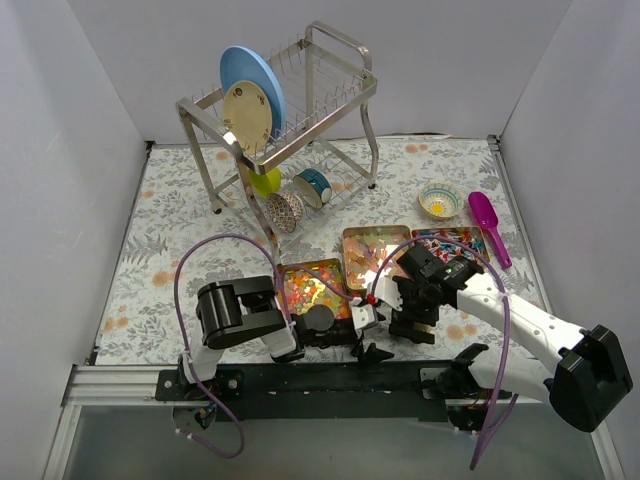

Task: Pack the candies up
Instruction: Pick up the bottle lid from the packing bottle.

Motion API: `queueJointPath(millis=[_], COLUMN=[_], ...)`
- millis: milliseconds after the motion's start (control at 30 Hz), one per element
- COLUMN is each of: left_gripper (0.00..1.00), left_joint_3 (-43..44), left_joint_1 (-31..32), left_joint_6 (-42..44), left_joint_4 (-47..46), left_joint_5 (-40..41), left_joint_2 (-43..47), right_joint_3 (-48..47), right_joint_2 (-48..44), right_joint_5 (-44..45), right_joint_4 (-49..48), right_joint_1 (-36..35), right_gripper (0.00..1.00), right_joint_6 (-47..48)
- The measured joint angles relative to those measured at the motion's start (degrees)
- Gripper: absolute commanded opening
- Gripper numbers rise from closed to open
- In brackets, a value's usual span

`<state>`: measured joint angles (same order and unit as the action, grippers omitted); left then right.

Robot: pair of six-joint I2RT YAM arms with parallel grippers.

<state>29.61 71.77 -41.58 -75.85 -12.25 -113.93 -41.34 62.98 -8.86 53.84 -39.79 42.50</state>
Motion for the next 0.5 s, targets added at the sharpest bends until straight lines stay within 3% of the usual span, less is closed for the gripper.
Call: queueJointPath(millis=[200, 500], left_gripper=[0.98, 0.98], left_joint_3=[2.9, 7.7], left_joint_1=[0.5, 2.8], left_joint_6=[1.7, 1.5], left_joint_4=[-0.6, -0.9], left_joint_5=[1.1, 10.8], left_joint_2=[-3.8, -8.6], right_joint_3=[2.1, 3.0], right_joint_2=[-2.3, -3.7], right_joint_5=[2.5, 7.2], right_joint_4=[-0.1, 0.6], right_joint_1=[1.0, 2.6], right_gripper=[0.98, 0.98], right_joint_6=[-0.1, -1.4])
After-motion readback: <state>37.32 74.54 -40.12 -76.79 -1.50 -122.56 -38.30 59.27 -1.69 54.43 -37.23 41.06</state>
